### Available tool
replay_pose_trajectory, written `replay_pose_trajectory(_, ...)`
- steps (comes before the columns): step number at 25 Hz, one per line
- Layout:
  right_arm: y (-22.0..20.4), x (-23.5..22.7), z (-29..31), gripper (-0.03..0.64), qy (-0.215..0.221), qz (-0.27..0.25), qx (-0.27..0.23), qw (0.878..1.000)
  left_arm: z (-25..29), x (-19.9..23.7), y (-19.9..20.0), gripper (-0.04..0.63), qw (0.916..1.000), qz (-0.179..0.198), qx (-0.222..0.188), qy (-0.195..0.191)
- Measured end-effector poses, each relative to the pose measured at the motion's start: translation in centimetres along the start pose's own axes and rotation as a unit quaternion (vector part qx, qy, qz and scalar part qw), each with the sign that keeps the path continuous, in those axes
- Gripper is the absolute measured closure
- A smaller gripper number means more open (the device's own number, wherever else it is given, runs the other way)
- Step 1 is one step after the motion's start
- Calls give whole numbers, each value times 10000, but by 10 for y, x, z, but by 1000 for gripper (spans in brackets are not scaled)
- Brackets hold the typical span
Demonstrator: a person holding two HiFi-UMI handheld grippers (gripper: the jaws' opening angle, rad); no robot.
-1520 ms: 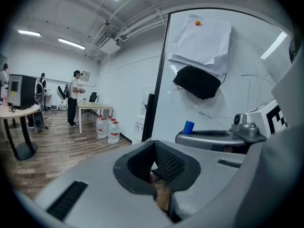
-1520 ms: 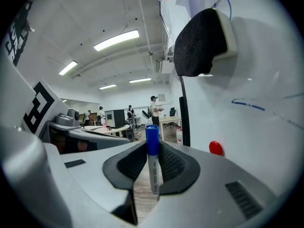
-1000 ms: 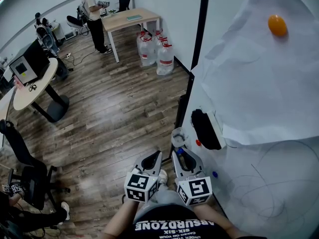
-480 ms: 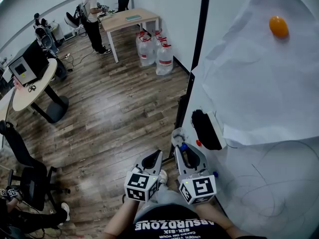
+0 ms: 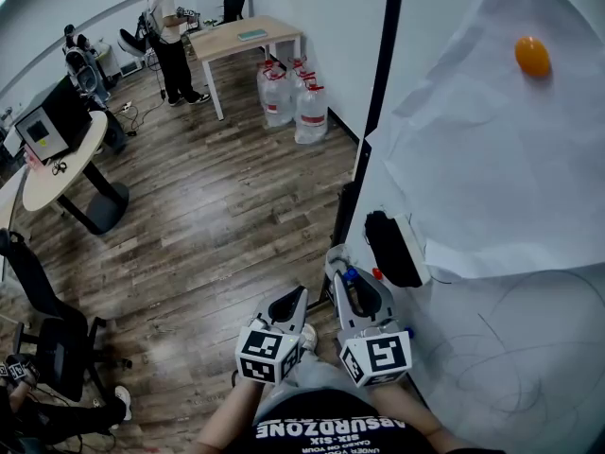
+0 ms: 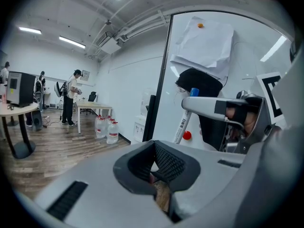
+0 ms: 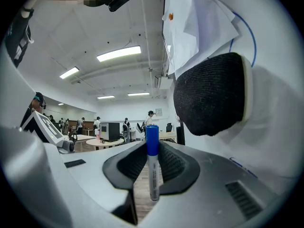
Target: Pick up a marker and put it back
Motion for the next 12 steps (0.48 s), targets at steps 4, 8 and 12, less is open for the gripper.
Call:
replay_pose_trajectory(4,7,2,4,546,-1,-19,-101,9999,0,1,2,588,10000,-16,-28,-13)
replay_pose_trajectory(8,11,3,7,546,17,-47,-180,9998,-1,3,2,588,10000,-21,-20,-7)
replay_pose_trajectory(12,13,4,13,546,31,-101,-229,9997,-1,5,3,588,10000,-30,-27,-1)
Point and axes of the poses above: the fingertips, and each gripper's own axes: z forward along the fingers, x to its left, y out of its top, the point moved 3 cm from there along -z, backward along the fingers, and after that the axes turned 13 degrees about -y, right-handed, at the moved point
